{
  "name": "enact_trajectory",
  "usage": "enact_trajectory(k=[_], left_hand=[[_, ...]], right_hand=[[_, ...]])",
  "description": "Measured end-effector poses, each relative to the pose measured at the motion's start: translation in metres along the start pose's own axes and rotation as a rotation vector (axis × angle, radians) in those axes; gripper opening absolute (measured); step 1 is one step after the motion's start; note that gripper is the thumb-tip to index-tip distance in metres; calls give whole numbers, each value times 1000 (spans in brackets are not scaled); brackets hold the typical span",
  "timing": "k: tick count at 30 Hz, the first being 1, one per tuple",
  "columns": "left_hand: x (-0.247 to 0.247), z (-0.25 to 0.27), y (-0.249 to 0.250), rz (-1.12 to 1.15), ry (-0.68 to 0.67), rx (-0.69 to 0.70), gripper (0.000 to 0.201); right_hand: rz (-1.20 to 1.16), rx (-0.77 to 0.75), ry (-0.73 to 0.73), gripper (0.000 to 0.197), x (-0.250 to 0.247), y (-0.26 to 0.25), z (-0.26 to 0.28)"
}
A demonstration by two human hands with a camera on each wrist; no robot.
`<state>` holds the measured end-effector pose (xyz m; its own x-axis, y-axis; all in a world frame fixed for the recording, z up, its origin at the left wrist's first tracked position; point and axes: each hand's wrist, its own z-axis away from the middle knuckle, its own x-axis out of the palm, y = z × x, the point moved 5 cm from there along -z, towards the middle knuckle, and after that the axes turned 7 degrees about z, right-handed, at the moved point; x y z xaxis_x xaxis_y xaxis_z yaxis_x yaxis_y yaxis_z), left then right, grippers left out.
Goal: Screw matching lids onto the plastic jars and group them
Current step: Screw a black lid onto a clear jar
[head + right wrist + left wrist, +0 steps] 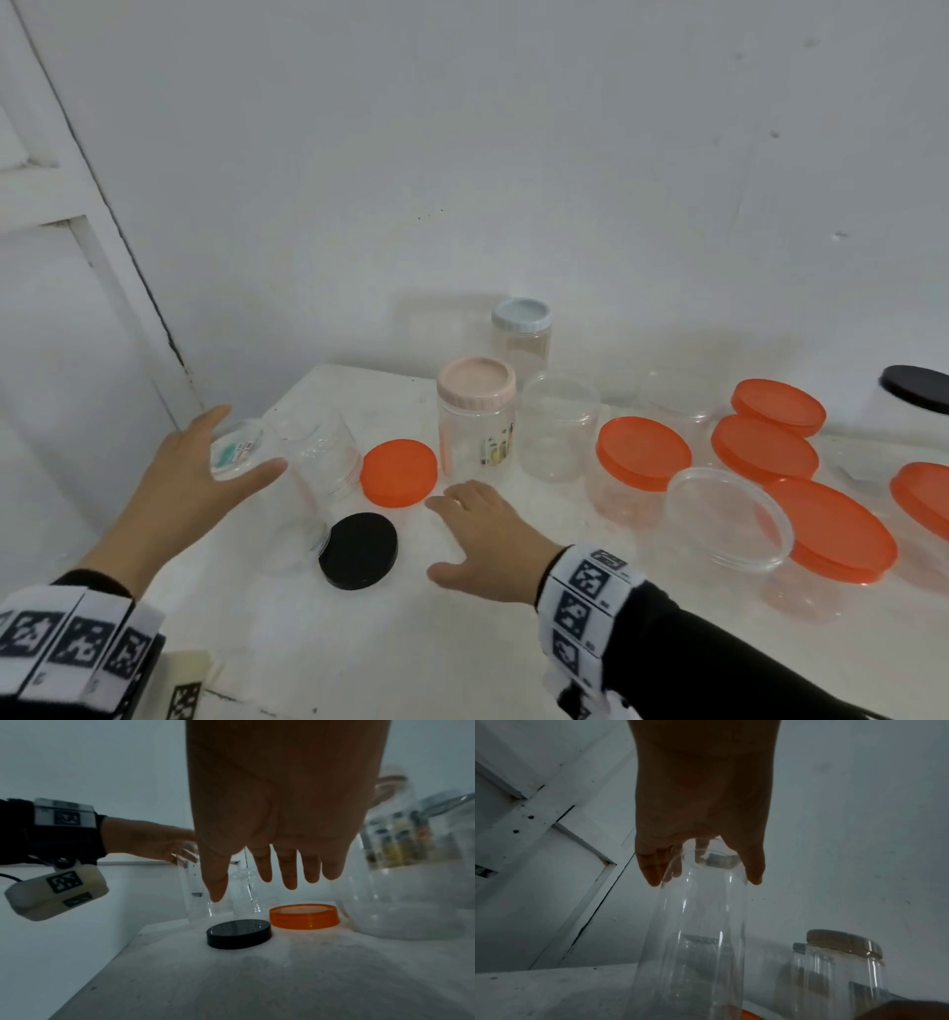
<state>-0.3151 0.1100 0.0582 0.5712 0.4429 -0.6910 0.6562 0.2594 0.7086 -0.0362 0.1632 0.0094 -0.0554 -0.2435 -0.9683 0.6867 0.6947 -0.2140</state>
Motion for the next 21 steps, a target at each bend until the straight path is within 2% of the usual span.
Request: enact_trajectory(k=[4,8,12,15,21], left_hand=[[-14,17,-3,170,178,23,102],[-21,33,-16,403,320,-28,89],[-15,44,-28,573,372,-88,86],[-9,47,-34,646,401,-146,92],[6,47,-38,727,365,-194,91]], right_hand=[[-62,-36,-61,66,10,-29,-29],[-116,-16,-127,69,21,-49,-51],[-174,46,-166,79,29,-57,-66],[-148,98,-203,83,35,-60,-73],[-36,83,-195,71,33,-60,-76]])
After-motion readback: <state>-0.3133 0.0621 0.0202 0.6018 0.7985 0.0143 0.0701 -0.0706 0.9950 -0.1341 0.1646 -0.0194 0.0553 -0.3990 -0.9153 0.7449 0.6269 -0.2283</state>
